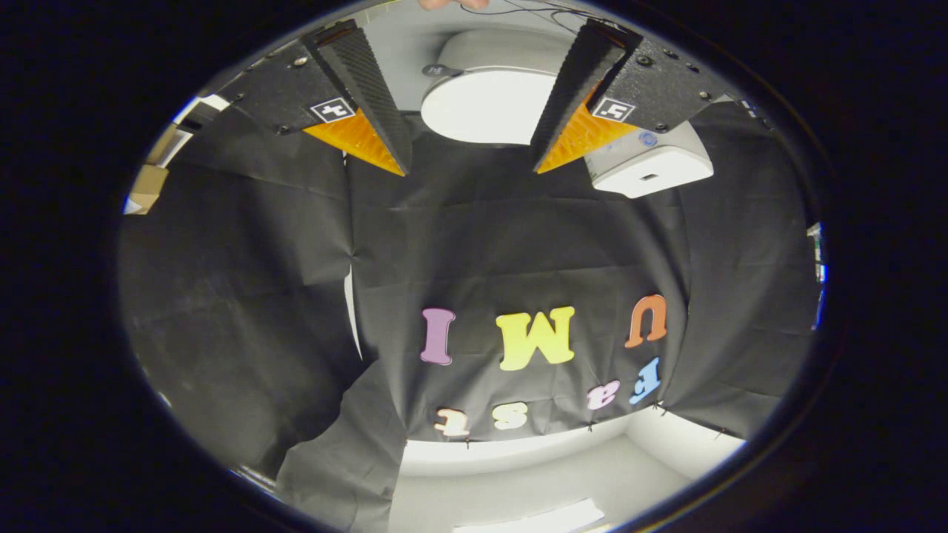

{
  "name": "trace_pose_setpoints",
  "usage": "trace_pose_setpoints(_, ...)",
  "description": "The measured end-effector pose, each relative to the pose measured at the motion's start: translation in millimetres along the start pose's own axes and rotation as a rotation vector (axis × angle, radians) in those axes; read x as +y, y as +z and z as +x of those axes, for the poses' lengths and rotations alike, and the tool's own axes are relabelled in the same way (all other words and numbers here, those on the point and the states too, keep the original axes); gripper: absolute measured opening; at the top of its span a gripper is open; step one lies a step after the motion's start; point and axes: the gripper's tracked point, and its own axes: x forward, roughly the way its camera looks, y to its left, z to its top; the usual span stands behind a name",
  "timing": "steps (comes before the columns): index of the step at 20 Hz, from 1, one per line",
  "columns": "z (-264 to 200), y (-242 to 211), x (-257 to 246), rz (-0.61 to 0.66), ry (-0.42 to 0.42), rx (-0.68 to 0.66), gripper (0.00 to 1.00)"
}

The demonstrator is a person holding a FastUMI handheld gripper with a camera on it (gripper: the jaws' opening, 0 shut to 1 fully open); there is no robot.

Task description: Open the toilet lid.

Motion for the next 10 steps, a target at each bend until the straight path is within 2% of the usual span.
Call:
trace_pose_setpoints(5,6,-13,-4,-0.061,-0.037,0.036,1.0)
trace_pose_setpoints(10,8,-28,4,-0.084,-0.036,0.081,1.0)
